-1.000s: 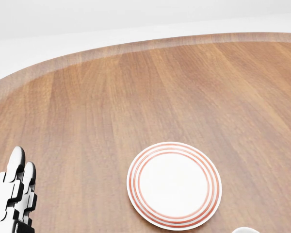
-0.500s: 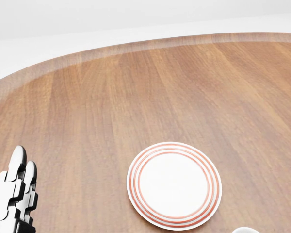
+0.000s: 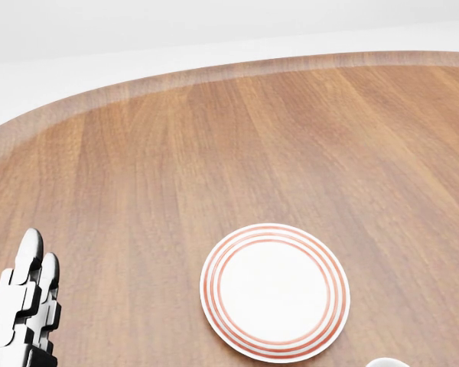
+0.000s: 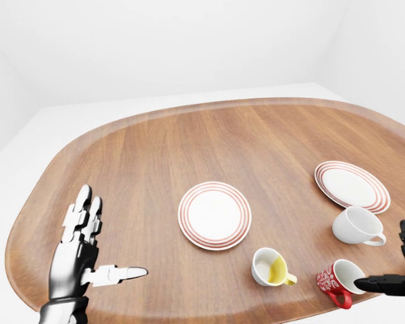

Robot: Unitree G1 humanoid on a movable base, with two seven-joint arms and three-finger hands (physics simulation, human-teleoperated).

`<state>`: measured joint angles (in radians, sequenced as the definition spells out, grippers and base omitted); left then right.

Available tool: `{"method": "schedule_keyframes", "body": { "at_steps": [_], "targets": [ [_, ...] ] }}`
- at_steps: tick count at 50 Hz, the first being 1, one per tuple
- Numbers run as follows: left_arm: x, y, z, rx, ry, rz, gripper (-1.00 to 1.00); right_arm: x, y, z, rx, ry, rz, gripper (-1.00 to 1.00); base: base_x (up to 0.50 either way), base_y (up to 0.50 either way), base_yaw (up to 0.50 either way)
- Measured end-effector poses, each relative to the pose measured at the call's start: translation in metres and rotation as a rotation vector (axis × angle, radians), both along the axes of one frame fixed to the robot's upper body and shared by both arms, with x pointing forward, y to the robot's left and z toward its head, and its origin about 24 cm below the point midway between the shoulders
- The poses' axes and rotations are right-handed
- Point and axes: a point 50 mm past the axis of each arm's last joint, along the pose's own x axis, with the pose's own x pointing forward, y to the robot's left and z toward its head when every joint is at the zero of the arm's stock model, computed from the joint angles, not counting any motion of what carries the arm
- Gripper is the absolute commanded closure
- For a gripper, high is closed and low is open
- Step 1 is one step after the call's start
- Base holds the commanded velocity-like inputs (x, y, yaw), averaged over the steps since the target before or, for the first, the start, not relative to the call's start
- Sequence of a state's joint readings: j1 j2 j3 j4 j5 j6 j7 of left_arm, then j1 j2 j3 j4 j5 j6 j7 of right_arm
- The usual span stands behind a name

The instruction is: Put the red mug on the left plate.

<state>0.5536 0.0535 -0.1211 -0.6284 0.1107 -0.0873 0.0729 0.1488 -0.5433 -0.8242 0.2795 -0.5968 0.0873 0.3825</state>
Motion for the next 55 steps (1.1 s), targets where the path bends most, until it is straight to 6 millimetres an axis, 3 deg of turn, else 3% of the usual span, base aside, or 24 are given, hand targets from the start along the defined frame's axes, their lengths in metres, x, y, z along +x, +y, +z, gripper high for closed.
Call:
{"method": "schedule_keyframes", "body": {
  "at_steps": [10, 30, 51, 52, 55],
  "targets": [
    [0.0, 0.0, 0.0, 0.0, 0.0, 0.0, -1.0, 0.006, 0.005, 0.003, 0.014, -0.02, 0.032, -1.0, 0.0, 0.0, 0.0],
    [0.001, -0.002, 0.001, 0.009, -0.008, 0.0, -1.0, 0.018, -0.009, -0.051, 0.206, 0.059, -0.095, -1.0, 0.0, 0.0, 0.0],
    [0.001, -0.003, 0.002, 0.015, -0.014, -0.002, -1.0, 0.022, -0.01, -0.072, 0.279, 0.135, -0.162, -1.0, 0.0, 0.0, 0.0],
    [0.001, -0.003, 0.002, 0.016, -0.014, -0.002, -1.0, 0.022, -0.01, -0.072, 0.281, 0.136, -0.163, 0.32, 0.0, 0.0, 0.0],
    [0.001, -0.003, 0.002, 0.016, -0.015, -0.002, -1.0, 0.024, -0.01, -0.072, 0.287, 0.134, -0.161, 0.32, 0.0, 0.0, 0.0]
  ]
}}
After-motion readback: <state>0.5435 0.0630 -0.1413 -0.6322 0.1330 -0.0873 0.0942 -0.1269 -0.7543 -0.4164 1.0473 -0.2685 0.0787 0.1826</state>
